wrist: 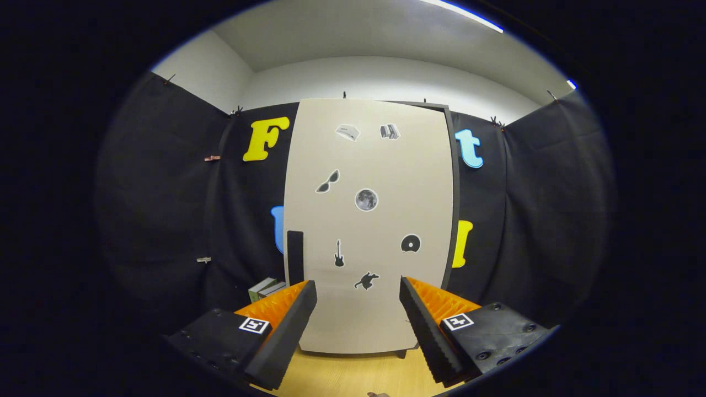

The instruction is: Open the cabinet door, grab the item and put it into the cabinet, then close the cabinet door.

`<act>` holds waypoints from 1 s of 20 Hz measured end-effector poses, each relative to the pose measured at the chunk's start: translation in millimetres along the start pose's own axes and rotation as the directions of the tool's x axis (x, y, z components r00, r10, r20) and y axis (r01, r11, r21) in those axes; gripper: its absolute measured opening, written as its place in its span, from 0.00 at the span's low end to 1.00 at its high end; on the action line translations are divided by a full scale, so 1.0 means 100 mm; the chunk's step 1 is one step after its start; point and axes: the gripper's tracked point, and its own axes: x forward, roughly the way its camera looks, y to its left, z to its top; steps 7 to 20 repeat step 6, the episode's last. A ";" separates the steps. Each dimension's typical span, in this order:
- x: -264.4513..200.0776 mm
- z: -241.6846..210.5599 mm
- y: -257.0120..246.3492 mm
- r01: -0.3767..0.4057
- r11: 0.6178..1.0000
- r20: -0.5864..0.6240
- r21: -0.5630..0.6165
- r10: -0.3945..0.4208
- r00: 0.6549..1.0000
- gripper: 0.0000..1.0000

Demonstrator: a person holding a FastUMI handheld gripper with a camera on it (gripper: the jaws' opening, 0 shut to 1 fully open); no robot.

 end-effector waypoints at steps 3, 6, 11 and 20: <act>0.01 -0.01 -0.01 0.000 1.000 -0.005 -0.005 0.000 1.000 0.98; 0.02 -0.01 0.01 -0.005 1.000 -0.005 -0.001 0.005 1.000 0.98; 0.02 -0.01 0.01 -0.005 1.000 -0.005 -0.001 0.005 1.000 0.98; 0.02 -0.01 0.01 -0.005 1.000 -0.005 -0.001 0.005 1.000 0.98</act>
